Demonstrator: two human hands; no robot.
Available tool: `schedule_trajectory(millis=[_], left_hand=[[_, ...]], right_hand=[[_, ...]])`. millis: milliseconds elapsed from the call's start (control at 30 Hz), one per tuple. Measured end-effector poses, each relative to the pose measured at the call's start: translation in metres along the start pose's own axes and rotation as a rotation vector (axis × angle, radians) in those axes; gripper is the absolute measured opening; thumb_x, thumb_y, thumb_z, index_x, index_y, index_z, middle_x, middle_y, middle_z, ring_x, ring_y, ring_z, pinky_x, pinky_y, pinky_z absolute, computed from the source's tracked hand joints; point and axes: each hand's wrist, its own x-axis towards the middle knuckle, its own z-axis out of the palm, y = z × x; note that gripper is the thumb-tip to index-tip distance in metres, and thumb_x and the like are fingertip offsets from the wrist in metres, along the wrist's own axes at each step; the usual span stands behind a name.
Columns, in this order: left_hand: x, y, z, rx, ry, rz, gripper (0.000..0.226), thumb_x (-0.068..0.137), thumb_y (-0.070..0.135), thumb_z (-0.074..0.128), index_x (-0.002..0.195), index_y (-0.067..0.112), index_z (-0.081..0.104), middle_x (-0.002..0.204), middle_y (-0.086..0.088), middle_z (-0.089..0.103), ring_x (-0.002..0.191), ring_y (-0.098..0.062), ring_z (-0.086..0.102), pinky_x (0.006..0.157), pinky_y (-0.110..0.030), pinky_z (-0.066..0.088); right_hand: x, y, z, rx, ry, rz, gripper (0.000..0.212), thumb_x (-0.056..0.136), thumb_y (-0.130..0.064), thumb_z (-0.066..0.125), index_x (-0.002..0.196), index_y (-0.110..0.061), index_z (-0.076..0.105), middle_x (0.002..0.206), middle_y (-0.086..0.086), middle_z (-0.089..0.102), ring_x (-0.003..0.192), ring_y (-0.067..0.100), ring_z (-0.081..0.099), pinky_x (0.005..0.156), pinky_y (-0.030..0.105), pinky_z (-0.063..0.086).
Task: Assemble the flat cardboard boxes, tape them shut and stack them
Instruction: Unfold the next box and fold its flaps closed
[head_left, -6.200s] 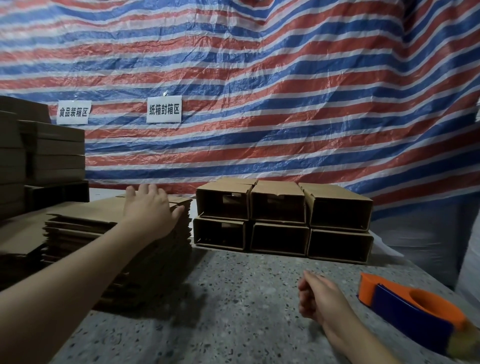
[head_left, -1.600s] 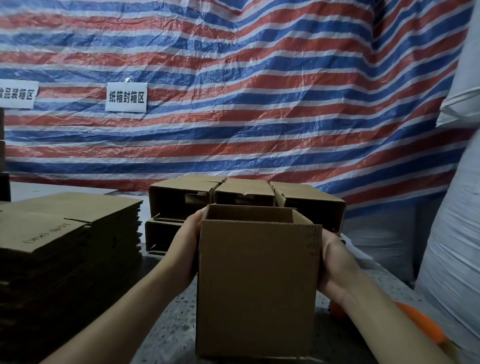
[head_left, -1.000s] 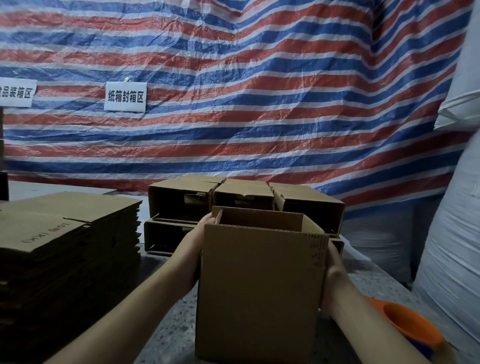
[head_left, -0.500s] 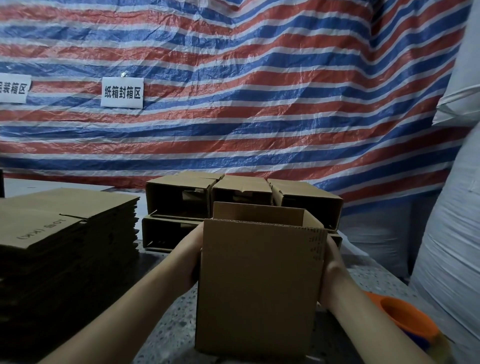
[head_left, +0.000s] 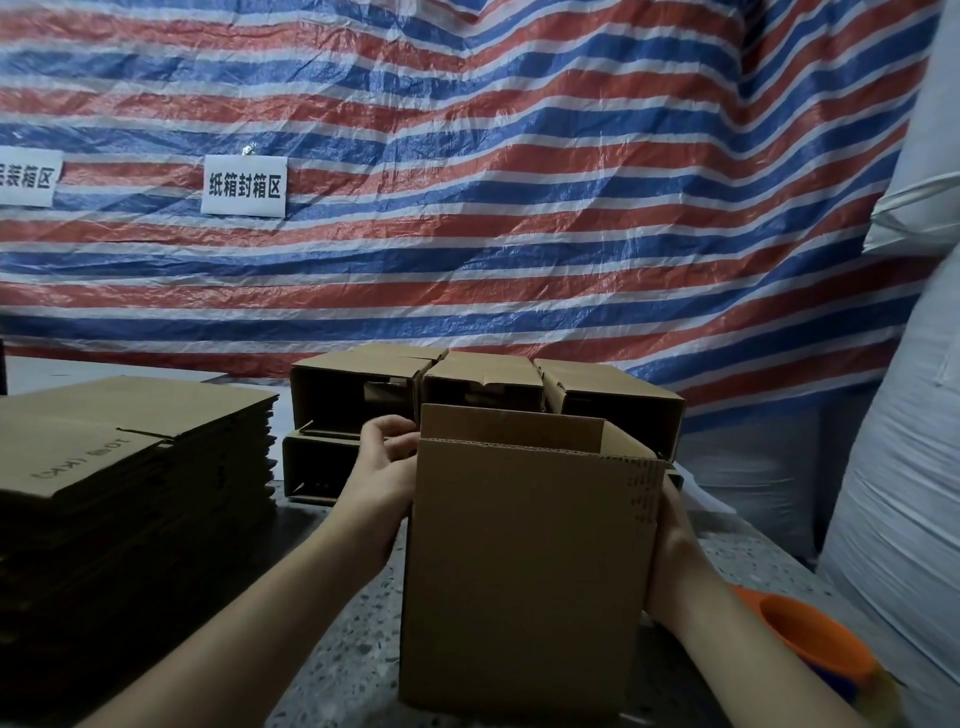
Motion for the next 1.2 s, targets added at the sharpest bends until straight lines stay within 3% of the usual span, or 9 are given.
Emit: schedule_trajectory(millis=[100,167,333,467,567,633,767,900,1200], left_hand=[[-0.002,0.004,-0.002,0.089,-0.048,0.026,0.012,0.087,0.002,0.067,0.095,0.011,0.063,0.084,-0.013,0.068,0.06,-0.02,0.067,0.046,-0.026,0.051],[-0.002,0.004,-0.004,0.138,-0.068,0.018,0.003,0.086,0.007,0.069,0.089,0.007,0.07,0.076,-0.013,0.071,0.061,-0.02,0.069,0.049,-0.026,0.052],[0.0,0.0,-0.002,0.169,-0.057,0.005,0.032,0.082,0.05,0.064,0.081,0.022,0.078,0.08,-0.009,0.075,0.069,-0.018,0.072,0.061,-0.027,0.053],[0.007,-0.006,-0.005,0.236,-0.002,-0.031,0.062,0.087,0.069,0.044,0.094,0.016,0.077,0.093,-0.009,0.076,0.088,-0.022,0.072,0.09,-0.041,0.051],[0.005,0.0,-0.011,0.216,-0.196,-0.064,0.072,0.075,0.083,0.035,0.082,0.026,0.08,0.084,-0.004,0.076,0.079,-0.017,0.074,0.076,-0.032,0.052],[0.004,0.005,-0.019,0.202,-0.363,-0.027,0.082,0.067,0.092,0.038,0.098,0.027,0.078,0.099,-0.008,0.075,0.093,-0.021,0.072,0.077,-0.028,0.055],[0.001,0.008,-0.032,0.214,-0.583,0.011,0.103,0.06,0.093,0.051,0.131,0.019,0.058,0.126,-0.007,0.067,0.12,-0.024,0.062,0.099,-0.037,0.051],[-0.005,0.01,-0.03,0.203,-0.547,-0.012,0.107,0.045,0.087,0.071,0.124,0.018,0.055,0.116,0.004,0.072,0.112,-0.015,0.067,0.083,-0.023,0.055],[0.005,0.005,-0.028,0.183,-0.466,-0.033,0.083,0.058,0.074,0.079,0.121,0.021,0.067,0.121,-0.009,0.07,0.113,-0.026,0.066,0.085,-0.029,0.056]], right_hand=[[0.002,-0.001,0.001,0.003,-0.009,0.043,0.074,0.106,-0.039,0.035,0.045,-0.017,0.071,0.049,0.002,0.065,0.036,0.012,0.06,0.033,0.021,0.045],[0.006,-0.001,0.002,-0.078,0.025,0.083,0.073,0.106,-0.034,0.036,0.046,-0.012,0.069,0.052,0.008,0.063,0.033,0.011,0.057,0.032,0.02,0.044],[0.002,-0.006,0.006,-0.031,0.085,0.15,0.081,0.104,-0.048,0.036,0.035,-0.017,0.066,0.045,0.002,0.061,0.032,0.014,0.056,0.033,0.019,0.043],[-0.001,-0.009,0.013,-0.032,0.041,0.137,0.068,0.101,-0.048,0.044,0.047,-0.018,0.072,0.05,0.001,0.064,0.037,0.013,0.059,0.035,0.019,0.045],[0.003,-0.01,0.012,-0.135,0.018,0.128,0.044,0.104,-0.034,0.046,0.068,-0.015,0.062,0.052,-0.002,0.062,0.04,0.01,0.058,0.038,0.021,0.045],[0.007,-0.012,0.01,-0.206,0.015,0.109,0.038,0.104,-0.025,0.045,0.069,-0.015,0.056,0.05,-0.002,0.061,0.04,0.008,0.057,0.038,0.021,0.045],[0.008,-0.015,0.009,-0.286,0.011,0.099,0.035,0.105,-0.013,0.042,0.073,-0.013,0.057,0.05,-0.003,0.063,0.04,0.008,0.06,0.038,0.02,0.047],[0.006,-0.016,0.01,-0.312,-0.034,0.081,0.054,0.106,-0.015,0.041,0.055,-0.018,0.06,0.049,-0.002,0.06,0.039,0.008,0.058,0.038,0.019,0.046],[0.005,-0.017,0.008,-0.24,-0.058,0.124,0.054,0.106,-0.023,0.041,0.054,-0.017,0.055,0.047,-0.003,0.057,0.037,0.008,0.054,0.036,0.019,0.043]])
